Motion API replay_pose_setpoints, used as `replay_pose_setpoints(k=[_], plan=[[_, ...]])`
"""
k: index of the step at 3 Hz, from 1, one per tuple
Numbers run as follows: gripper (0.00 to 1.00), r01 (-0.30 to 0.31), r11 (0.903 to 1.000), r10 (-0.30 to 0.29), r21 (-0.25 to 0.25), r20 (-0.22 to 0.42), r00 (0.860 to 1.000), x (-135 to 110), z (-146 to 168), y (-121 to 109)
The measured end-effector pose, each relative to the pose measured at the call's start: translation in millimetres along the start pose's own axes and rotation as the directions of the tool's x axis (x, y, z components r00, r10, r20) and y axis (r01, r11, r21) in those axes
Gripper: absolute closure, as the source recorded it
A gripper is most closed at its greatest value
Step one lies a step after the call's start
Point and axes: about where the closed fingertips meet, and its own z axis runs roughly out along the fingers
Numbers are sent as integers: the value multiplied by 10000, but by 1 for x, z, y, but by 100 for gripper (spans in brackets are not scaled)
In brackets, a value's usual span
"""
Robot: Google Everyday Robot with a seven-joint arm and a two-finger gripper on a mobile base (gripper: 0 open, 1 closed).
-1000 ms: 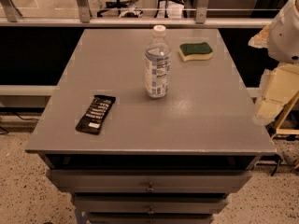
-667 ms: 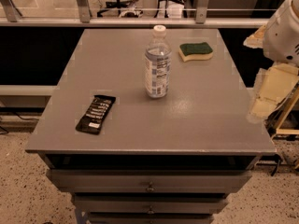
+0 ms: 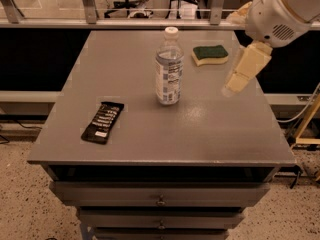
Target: Knock blue plastic bottle over
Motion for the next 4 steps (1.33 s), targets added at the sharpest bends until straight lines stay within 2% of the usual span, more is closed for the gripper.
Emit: replay_pose_setpoints(k=[1,2,3,4], plan=[[0,-114,9999,87,122,2001,9797,-48,29,-25],[0,-107,9999,81,121,1986,9801,-48,29,-25],[0,-471,9987,505,-187,2890,9560,-47,39,-21],[0,-971,9934,1143,-605,4913,8634,-51,68,-19]])
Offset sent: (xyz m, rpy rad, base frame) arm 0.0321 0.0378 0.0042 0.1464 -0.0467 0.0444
